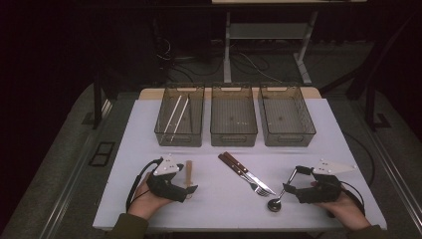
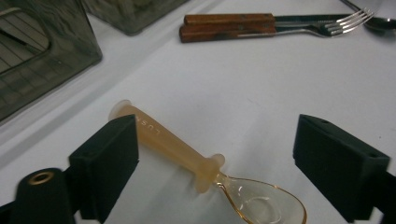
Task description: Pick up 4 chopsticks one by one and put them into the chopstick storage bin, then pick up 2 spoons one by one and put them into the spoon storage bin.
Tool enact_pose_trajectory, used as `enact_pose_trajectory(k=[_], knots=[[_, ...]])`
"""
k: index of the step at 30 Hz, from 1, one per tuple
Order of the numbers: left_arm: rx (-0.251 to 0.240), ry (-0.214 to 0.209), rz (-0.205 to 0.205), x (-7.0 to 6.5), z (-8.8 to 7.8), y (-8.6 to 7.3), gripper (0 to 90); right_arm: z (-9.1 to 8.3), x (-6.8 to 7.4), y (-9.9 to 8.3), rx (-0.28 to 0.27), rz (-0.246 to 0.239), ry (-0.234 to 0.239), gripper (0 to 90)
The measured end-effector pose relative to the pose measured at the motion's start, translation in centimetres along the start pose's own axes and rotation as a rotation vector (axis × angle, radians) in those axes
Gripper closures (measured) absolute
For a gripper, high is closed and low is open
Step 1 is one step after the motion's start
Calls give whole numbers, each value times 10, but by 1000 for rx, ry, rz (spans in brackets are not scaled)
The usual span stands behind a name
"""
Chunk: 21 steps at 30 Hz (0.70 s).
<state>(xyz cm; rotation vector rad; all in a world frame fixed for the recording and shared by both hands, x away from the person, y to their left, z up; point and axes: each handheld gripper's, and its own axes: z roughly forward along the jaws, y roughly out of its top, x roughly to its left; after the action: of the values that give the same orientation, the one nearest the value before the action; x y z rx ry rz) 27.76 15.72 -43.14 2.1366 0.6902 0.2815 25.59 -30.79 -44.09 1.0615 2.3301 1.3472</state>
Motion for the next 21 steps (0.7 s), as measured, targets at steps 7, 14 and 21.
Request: enact_pose_trajectory(k=[7, 14, 21], knots=[[10, 39, -23, 7, -4, 0, 314, 5, 2, 0, 23, -11, 17, 152], [12, 84, -55, 16, -8, 1, 570, 6, 3, -1, 33, -13, 14, 153], [58, 10, -72, 16, -7, 0, 825, 6, 3, -1, 44, -28, 10, 153]])
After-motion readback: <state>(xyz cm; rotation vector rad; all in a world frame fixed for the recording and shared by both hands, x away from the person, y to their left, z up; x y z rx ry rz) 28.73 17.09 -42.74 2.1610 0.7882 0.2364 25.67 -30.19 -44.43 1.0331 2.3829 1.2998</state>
